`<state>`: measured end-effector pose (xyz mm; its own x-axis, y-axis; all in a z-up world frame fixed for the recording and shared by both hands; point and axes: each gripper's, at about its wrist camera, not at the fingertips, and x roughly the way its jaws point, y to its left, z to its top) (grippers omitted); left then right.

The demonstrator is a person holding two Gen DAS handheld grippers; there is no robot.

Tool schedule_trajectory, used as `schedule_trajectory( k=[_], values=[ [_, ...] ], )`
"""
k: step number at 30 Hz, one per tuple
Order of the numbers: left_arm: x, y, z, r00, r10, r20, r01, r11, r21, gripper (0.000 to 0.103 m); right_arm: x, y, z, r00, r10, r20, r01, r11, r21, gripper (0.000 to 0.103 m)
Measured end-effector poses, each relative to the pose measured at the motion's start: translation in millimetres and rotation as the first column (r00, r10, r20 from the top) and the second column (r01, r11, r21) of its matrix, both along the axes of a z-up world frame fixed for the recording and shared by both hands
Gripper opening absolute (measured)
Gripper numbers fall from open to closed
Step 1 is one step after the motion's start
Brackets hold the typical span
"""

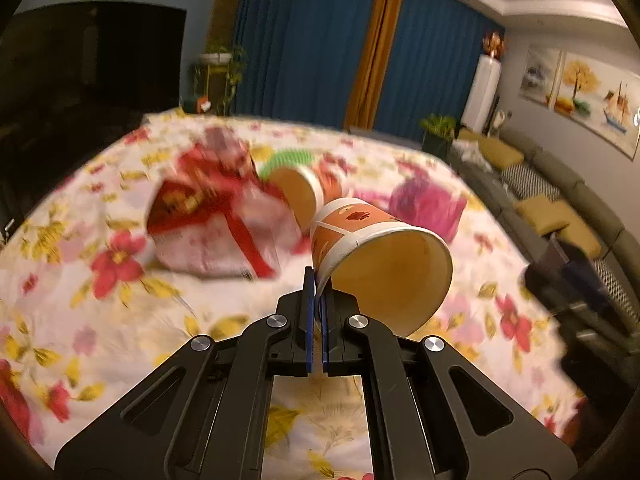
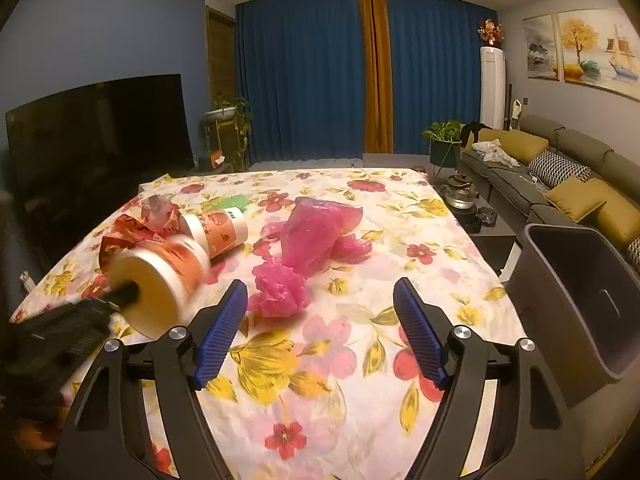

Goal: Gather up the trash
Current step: 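Grasp the orange-and-white paper cup rim with the left tool, then grasp the pink plastic bag with the right tool while the left tool holds the cup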

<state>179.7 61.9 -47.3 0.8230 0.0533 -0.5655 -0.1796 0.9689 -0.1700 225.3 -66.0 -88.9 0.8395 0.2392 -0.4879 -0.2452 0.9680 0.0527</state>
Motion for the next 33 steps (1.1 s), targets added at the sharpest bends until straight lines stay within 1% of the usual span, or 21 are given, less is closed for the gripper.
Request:
schedule_trajectory(
  k=[3,7,9,12,14,16,19,20,23,25,27,29,32,33],
  values=[
    [-4,6,21,0.998,0.024,0.06,-0.026,0.999,0.03,0.002,10,6,-3,1.0,0.0,-0.006,0.0,1.0,-0.004,0.073],
    [2,10,32,0.993,0.057,0.099,-0.064,0.995,0.076,0.002,30,19,-11,1.0,-0.008,-0.018,0.008,1.0,-0.013,0.073],
    [7,13,29,0.993,0.067,0.1,-0.075,0.994,0.081,0.002,39,25,-15,1.0,-0.007,-0.031,0.006,1.0,-0.018,0.072],
    [13,18,18,0.995,0.059,0.084,-0.064,0.996,0.063,0.002,53,32,-21,0.999,-0.013,-0.047,0.012,0.999,-0.03,0.069],
    [16,20,12,0.996,0.048,0.069,-0.053,0.996,0.078,0.002,61,35,-25,0.998,-0.016,-0.057,0.015,0.999,-0.032,0.068],
    [16,23,9,0.996,0.059,0.069,-0.065,0.994,0.089,0.002,69,40,-29,0.997,-0.018,-0.069,0.015,0.999,-0.035,0.067],
    [17,32,4,0.996,0.067,0.056,-0.071,0.995,0.066,0.002,80,44,-34,0.996,-0.015,-0.091,0.012,0.999,-0.037,0.065],
    [17,33,3,0.996,0.069,0.051,-0.072,0.995,0.064,0.002,84,45,-36,0.995,-0.011,-0.101,0.008,0.999,-0.033,0.063],
    [18,38,2,0.996,0.071,0.049,-0.073,0.996,0.052,0.002,90,48,-38,0.993,-0.015,-0.114,0.011,0.999,-0.033,0.062],
    [17,37,2,0.996,0.073,0.053,-0.077,0.995,0.057,0.002,96,52,-41,0.99,-0.011,-0.142,0.004,0.999,-0.053,0.057],
    [17,37,2,0.996,0.071,0.052,-0.074,0.995,0.061,0.002,99,55,-44,0.987,-0.006,-0.162,-0.005,0.998,-0.066,0.054],
    [18,35,1,0.996,0.069,0.049,-0.072,0.995,0.062,0.002,101,57,-46,0.984,0.001,-0.176,-0.013,0.997,-0.071,0.048],
    [18,35,0,0.996,0.071,0.048,-0.074,0.995,0.061,0.002,102,59,-48,0.983,0.012,-0.185,-0.026,0.997,-0.073,0.035],
    [18,35,0,0.996,0.071,0.048,-0.074,0.995,0.062,0.002,101,60,-48,0.983,0.014,-0.183,-0.028,0.997,-0.074,0.033]
  ],
)
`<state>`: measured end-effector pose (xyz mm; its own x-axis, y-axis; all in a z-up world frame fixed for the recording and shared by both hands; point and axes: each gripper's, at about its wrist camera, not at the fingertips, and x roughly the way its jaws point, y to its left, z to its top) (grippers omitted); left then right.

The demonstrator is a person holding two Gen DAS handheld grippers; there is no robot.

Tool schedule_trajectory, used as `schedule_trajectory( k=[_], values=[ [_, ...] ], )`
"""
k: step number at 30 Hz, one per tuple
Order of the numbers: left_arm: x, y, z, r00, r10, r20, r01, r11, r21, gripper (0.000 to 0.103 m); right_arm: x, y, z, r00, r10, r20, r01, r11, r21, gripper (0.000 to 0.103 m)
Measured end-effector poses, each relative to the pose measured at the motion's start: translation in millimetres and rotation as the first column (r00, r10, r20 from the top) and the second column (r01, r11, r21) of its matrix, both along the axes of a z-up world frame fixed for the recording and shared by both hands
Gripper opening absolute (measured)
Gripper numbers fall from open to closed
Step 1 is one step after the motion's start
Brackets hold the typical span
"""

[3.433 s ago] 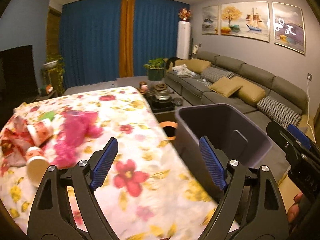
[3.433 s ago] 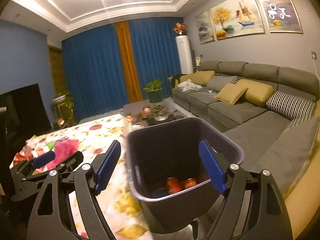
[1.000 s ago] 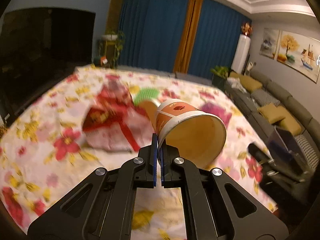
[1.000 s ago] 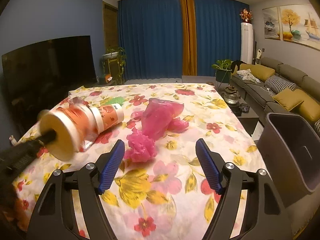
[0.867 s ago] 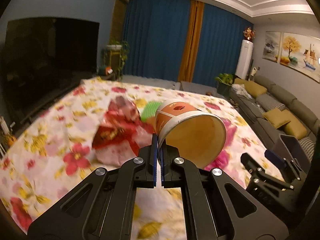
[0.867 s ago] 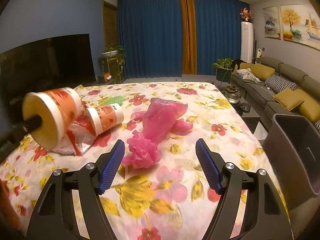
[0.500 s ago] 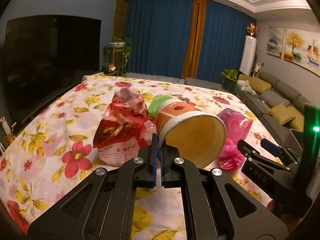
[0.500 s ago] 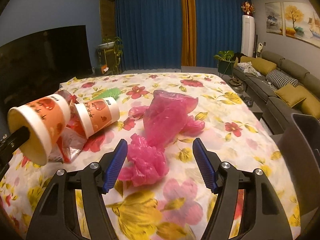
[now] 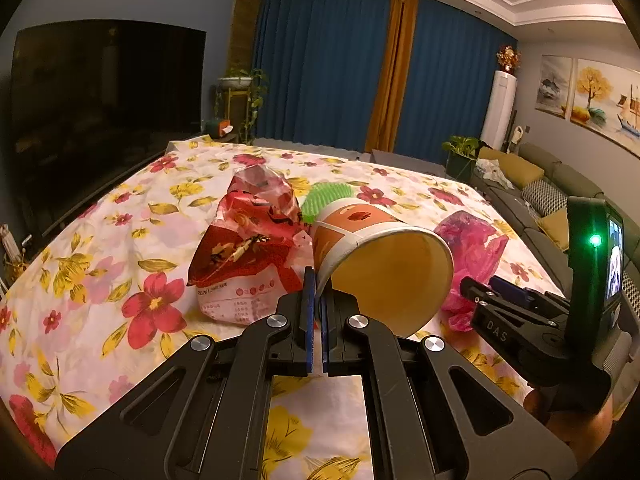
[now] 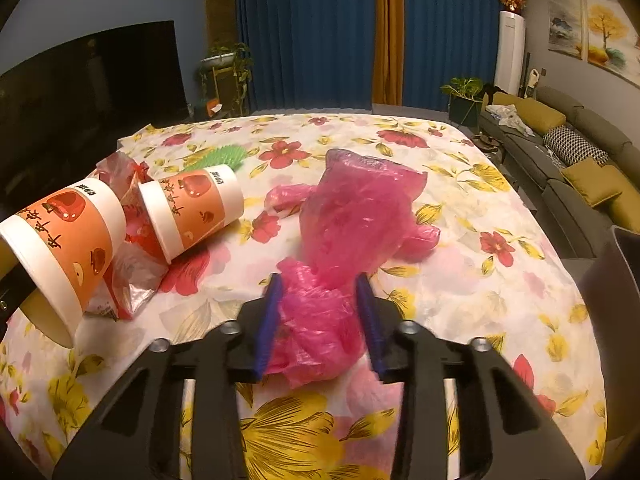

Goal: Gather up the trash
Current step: 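Grasp the pink plastic bag with the right tool while the left tool holds the cup, then carry the paper cup and pink bag off the bed over the grey bin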

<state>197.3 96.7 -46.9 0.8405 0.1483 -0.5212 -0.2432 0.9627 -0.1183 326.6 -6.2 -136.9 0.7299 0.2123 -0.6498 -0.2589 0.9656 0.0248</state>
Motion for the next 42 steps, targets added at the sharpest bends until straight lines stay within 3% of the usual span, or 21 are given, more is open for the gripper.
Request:
schedule_trajectory(
  k=[10,28,42],
  values=[
    [0,2,-1,1.0,0.0,0.0,0.0,1.0,-0.007,0.002,-12,-6,6,0.999,0.017,0.045,-0.019,0.999,0.043,0.016],
    [-2,-13,-2,0.999,-0.052,0.016,0.052,0.999,0.016,0.002,-97,-50,54,0.982,0.044,0.181,-0.072,0.986,0.149,0.015],
    [-21,-83,25,0.986,-0.16,0.057,0.156,0.986,0.061,0.002,-135,-102,78,0.968,-0.002,0.25,-0.031,0.991,0.129,0.015]
  ],
)
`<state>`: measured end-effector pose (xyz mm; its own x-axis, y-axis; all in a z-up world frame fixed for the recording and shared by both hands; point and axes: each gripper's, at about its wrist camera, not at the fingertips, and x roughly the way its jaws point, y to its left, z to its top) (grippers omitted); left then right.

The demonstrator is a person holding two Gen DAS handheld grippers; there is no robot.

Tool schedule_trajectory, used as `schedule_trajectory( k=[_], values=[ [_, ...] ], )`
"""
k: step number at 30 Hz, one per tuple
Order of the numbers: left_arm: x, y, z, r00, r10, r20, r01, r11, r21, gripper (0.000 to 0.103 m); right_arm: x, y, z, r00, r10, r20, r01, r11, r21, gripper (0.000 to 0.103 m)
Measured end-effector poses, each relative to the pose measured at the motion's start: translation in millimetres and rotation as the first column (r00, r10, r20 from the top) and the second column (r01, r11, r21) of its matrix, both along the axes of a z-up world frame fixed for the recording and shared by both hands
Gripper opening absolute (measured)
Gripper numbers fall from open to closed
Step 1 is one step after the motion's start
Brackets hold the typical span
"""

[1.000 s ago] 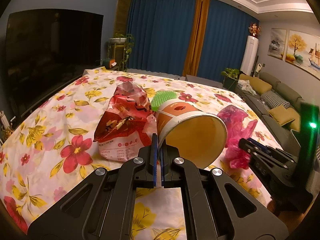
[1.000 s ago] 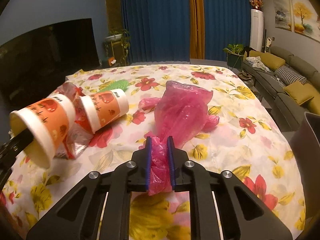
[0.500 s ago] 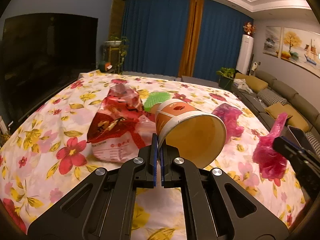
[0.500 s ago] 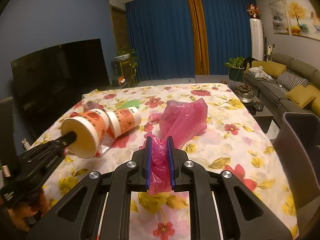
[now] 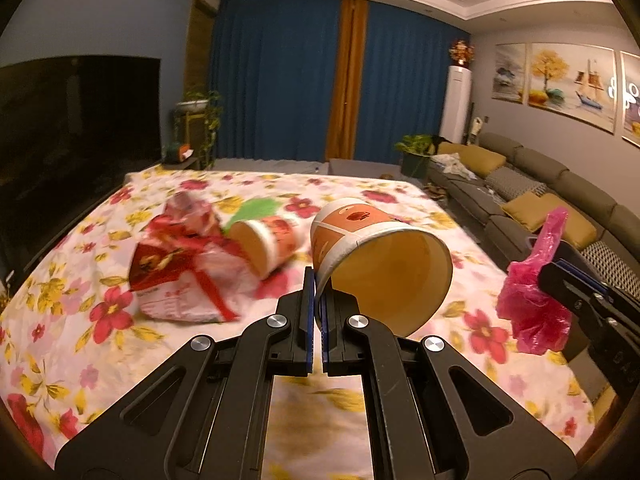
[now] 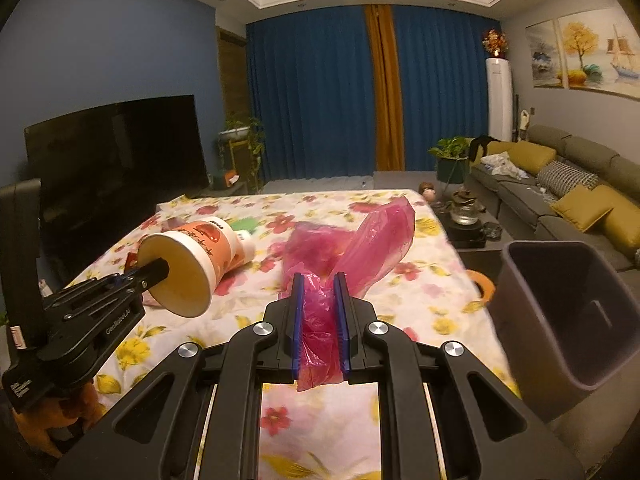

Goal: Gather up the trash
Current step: 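Carry the paper cup and pink bag off the bed over the grey bin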

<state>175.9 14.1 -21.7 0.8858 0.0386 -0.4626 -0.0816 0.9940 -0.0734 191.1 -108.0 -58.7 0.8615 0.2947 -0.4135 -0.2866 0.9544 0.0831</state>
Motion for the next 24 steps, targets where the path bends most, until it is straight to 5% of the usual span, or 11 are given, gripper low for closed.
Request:
schedule_trajectory(
  k=[24],
  values=[
    [11,-182,20,0.963,-0.268,0.036,0.266,0.963,0.043,0.002,-18,-163,10,0.963,-0.264,0.053,0.264,0.964,0.001,0.015]
  ],
)
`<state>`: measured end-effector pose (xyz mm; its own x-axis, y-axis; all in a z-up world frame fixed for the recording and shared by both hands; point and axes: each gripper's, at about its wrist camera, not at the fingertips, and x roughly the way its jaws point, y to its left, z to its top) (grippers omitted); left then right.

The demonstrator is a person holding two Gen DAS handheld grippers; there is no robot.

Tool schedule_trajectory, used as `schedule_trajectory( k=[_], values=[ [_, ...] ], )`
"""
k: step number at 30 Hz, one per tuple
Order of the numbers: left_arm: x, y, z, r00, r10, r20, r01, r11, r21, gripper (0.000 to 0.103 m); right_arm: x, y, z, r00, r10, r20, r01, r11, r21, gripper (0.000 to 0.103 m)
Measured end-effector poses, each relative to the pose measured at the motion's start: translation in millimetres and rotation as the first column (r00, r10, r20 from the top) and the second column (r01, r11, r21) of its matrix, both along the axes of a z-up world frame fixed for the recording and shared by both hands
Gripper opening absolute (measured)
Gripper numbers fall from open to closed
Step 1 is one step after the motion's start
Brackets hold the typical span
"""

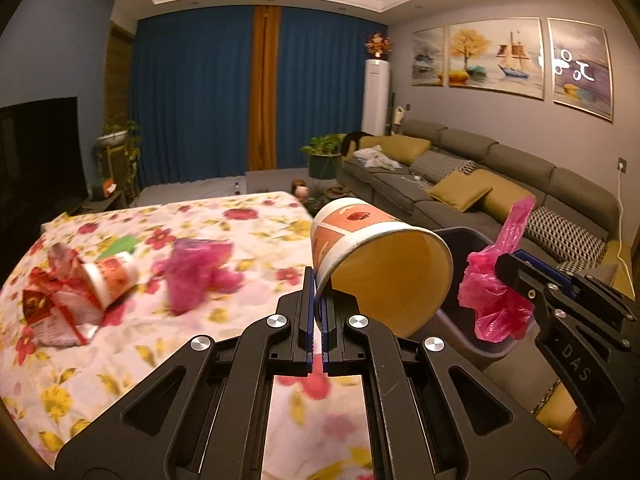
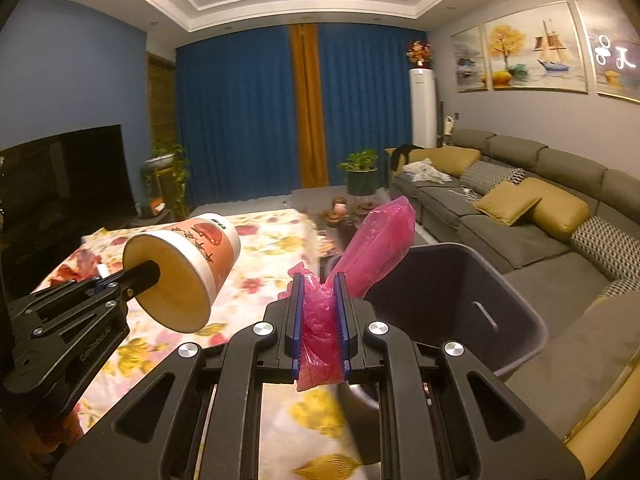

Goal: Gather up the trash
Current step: 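Carry the paper cup and pink bag off the bed over the grey bin, then open both grippers to drop the cup and pink bag into the bin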

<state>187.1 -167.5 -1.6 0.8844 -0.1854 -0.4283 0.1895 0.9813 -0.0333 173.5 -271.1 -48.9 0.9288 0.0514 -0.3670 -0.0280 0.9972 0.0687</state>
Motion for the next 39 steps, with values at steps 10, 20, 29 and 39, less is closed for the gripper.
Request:
schedule_trajectory(
  k=[10,20,29,39],
  values=[
    [18,-57,-7,0.997,-0.071,-0.011,0.072,0.997,0.008,0.002,6,-40,-8,0.998,-0.06,0.005,0.06,0.998,0.02,0.015],
    [40,-90,-17,0.994,-0.11,-0.028,0.11,0.994,0.006,0.002,14,-65,-11,0.996,-0.088,0.009,0.088,0.995,0.054,0.015],
    [55,-113,-26,0.99,-0.131,-0.042,0.132,0.991,0.005,0.002,26,-75,-18,0.995,-0.096,-0.002,0.096,0.992,0.077,0.016],
    [65,-125,-34,0.987,-0.151,-0.057,0.151,0.989,-0.004,0.002,35,-81,-23,0.995,-0.1,-0.013,0.101,0.99,0.097,0.016]
  ],
)
